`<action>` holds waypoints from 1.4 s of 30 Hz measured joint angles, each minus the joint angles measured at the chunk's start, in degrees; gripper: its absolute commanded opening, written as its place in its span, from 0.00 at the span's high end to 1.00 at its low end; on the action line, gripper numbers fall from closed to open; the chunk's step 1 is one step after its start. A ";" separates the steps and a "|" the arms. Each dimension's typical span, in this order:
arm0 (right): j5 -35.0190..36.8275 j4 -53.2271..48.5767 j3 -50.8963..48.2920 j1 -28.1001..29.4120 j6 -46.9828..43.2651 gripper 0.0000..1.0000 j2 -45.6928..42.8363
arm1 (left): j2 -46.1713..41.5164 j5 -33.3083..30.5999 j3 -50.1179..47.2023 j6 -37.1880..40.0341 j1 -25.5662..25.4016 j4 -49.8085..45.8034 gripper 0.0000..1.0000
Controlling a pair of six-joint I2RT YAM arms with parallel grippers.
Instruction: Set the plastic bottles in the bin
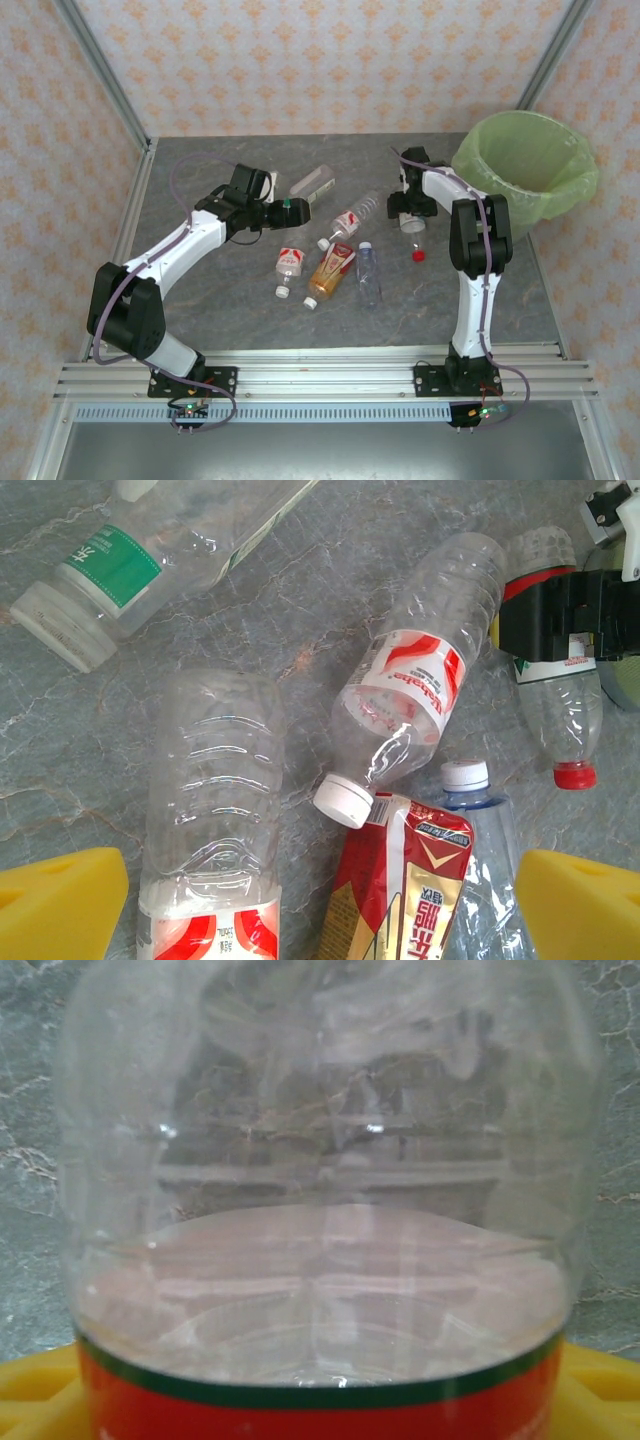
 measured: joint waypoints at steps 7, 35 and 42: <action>0.20 0.90 -2.54 0.00 0.15 0.30 -1.77 | 0.00 0.00 0.09 0.00 0.00 -0.09 0.00; -1.86 11.52 -20.70 0.79 2.29 0.52 -22.71 | 0.02 -0.04 0.94 0.00 -0.37 -0.59 0.00; -3.58 16.04 -25.27 1.64 2.27 0.52 -29.57 | 0.02 -0.04 0.94 0.00 -0.37 -0.61 0.00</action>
